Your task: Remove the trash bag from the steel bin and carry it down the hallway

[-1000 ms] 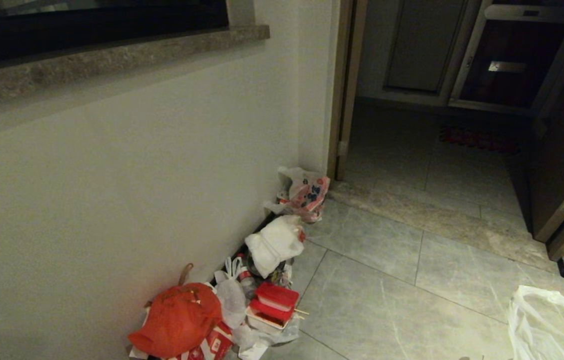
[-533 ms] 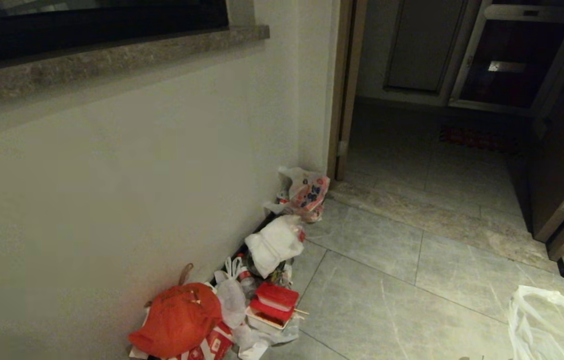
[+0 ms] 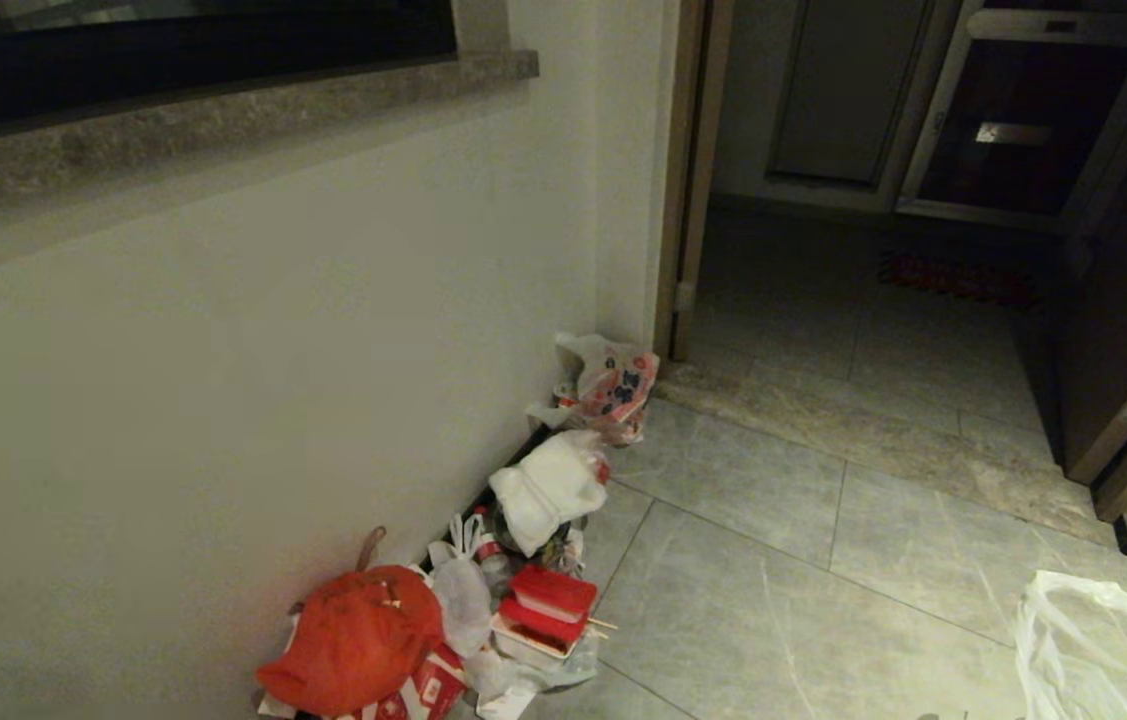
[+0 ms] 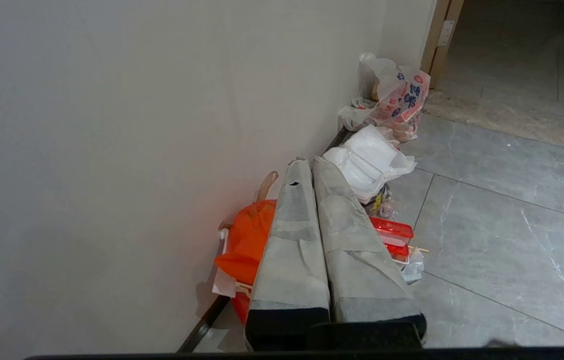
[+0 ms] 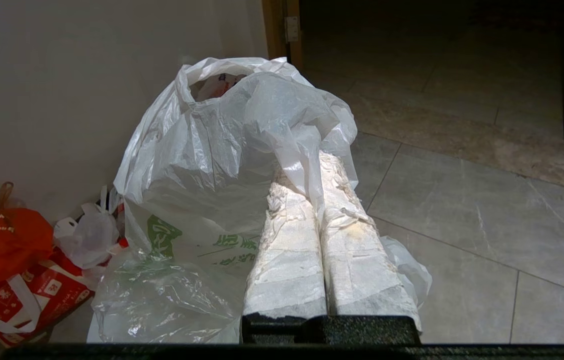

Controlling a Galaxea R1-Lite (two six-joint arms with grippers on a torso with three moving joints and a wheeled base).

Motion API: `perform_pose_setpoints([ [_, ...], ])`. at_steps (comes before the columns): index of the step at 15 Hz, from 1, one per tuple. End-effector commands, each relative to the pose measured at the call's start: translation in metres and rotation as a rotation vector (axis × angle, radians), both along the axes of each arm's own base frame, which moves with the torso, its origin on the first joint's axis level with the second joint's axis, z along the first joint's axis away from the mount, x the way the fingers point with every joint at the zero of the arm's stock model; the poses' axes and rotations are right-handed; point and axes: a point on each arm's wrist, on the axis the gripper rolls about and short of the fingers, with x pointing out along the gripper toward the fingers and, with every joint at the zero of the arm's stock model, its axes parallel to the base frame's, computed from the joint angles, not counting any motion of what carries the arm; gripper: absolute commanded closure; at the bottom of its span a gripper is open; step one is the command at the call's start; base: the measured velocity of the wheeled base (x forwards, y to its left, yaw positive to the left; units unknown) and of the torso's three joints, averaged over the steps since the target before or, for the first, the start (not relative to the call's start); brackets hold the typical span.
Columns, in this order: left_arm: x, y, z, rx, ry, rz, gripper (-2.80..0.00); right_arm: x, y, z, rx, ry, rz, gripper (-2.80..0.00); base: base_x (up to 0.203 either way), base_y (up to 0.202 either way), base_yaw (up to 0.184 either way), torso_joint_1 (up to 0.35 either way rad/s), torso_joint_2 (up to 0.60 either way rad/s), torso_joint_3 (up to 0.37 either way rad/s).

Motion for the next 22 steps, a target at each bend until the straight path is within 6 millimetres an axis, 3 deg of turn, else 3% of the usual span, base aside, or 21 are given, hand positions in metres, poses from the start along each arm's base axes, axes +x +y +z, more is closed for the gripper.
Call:
perform_pose_setpoints([
  [1, 0.0000, 0.0000, 0.0000, 0.000, 0.000, 0.000, 0.00, 0.0000, 0.0000, 0.0001, 0.000, -0.001, 0.001, 0.00, 0.000, 0.000, 0.000, 0.000, 0.00, 0.000],
  [22, 0.0000, 0.0000, 0.0000, 0.000, 0.000, 0.000, 0.00, 0.0000, 0.0000, 0.0001, 0.000, -0.001, 0.001, 0.00, 0.000, 0.000, 0.000, 0.000, 0.00, 0.000],
])
